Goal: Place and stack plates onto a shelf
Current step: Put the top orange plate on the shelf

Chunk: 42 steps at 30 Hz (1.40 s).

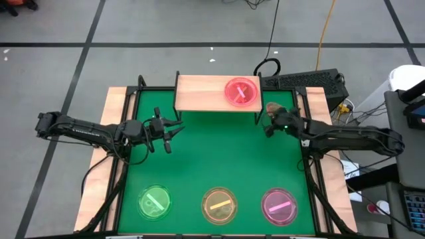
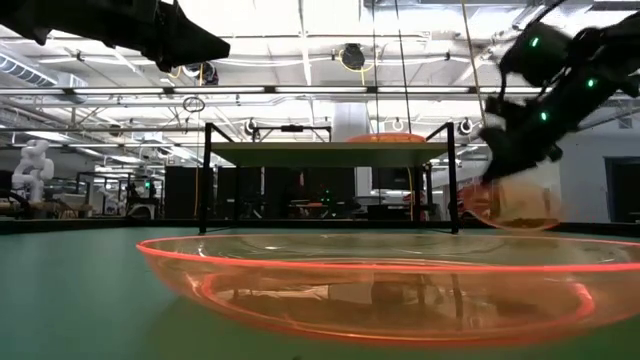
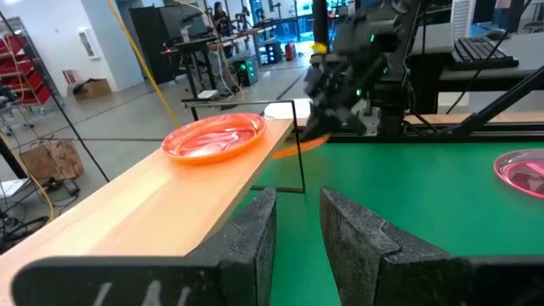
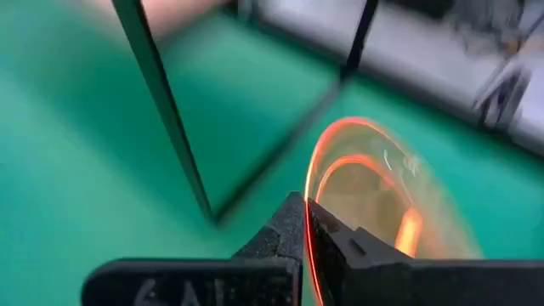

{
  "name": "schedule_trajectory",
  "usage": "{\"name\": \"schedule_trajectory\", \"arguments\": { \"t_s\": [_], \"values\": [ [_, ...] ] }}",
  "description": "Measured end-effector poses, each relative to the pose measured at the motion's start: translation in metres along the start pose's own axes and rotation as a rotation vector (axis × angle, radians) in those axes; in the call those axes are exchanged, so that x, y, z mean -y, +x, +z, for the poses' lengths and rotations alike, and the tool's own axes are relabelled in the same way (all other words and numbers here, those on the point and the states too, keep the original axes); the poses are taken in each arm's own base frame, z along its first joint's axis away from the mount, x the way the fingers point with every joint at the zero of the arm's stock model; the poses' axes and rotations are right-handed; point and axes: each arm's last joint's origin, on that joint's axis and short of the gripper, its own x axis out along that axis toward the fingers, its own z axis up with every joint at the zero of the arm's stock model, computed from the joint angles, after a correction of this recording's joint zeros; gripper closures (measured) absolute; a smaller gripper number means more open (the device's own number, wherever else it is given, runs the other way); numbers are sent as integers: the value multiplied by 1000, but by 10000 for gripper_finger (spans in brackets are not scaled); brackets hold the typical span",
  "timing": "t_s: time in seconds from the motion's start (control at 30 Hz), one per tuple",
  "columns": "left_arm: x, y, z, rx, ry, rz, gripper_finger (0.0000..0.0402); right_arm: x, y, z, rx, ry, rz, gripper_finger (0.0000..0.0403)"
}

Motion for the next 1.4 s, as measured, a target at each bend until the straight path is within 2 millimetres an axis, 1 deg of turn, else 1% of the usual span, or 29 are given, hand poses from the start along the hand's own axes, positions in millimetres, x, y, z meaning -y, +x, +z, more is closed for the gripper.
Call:
{"name": "schedule_trajectory", "arguments": {
  "t_s": [0.07,0.17,0.37,0.57,0.7,0.83,1.07,1.23,1.4],
  "values": [
    [0,0,0,1,2,1,303,1,-8,9,98,20,-17,403],
    [0,0,0,3,2,1,303,1,-20,24,204,5,-77,403],
    [0,0,1,5,5,2,303,-4,-38,58,315,-47,-74,403],
    [0,0,3,32,41,7,303,-19,-55,99,513,-93,-22,403],
    [-1,0,6,61,36,12,303,-35,-58,127,601,-181,44,403],
    [-2,0,6,58,37,24,303,-57,-48,153,590,-284,45,403],
    [-2,0,6,55,37,26,303,-104,-17,198,575,-460,93,403],
    [-2,0,6,54,33,26,303,-135,11,215,560,-571,117,403],
    [-3,0,6,58,8,53,303,-161,42,221,535,-641,155,403]
  ]
}}
